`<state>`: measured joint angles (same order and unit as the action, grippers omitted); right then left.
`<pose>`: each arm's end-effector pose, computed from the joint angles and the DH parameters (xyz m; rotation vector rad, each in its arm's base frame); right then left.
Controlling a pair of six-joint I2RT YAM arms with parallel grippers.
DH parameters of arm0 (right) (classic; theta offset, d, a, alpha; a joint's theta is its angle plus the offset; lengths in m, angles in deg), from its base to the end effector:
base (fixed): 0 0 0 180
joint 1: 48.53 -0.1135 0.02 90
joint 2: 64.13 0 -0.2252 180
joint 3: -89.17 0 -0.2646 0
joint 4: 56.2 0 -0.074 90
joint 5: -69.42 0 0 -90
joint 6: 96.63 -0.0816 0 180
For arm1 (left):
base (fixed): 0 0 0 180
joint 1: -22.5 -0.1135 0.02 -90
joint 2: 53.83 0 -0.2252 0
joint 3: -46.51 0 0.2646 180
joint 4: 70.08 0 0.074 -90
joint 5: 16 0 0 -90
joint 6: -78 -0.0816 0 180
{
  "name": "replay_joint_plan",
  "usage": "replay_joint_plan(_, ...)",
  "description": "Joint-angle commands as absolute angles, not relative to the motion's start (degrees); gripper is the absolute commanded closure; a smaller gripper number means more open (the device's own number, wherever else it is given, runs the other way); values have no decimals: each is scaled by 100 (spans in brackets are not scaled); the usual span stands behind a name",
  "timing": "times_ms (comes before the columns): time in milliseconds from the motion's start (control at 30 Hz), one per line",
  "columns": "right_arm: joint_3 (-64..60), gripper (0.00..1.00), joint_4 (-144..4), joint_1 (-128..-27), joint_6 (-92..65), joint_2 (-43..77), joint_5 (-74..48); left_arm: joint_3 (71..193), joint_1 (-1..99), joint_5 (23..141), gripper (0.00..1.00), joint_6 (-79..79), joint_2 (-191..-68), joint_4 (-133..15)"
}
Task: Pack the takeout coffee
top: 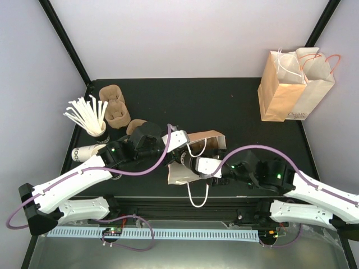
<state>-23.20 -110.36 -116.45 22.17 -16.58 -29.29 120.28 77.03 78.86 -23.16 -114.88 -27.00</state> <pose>0.1034 0.2220 0.2839 -1.5598 1.5039 0.2294 0.1703 -0.2509 0.2903 1.2073 1.7739 -0.5389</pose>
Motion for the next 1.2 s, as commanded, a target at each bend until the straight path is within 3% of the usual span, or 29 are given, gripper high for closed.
replay_joint_plan(0, -1914, 82, -11792, -11765, 3422, -1289, -2970, 12371, 7735, 7952, 98, -2245, -11575, -2645)
replay_joint_plan(233, -1813, 83, -11946, -12335, 4211, -771, -4282, 12605, 7665, 8111, 98, -2097, -11738, -2396)
replay_joint_plan(533, -1407, 85, -11915, -12341, 4888, -290, -4946, 12557, 7568, 8536, 99, -2117, -11724, -2459)
replay_joint_plan(1167, -1045, 87, -12514, -11735, 5469, 253, -4487, 12528, 7498, 8777, 98, -2087, -11670, -2506)
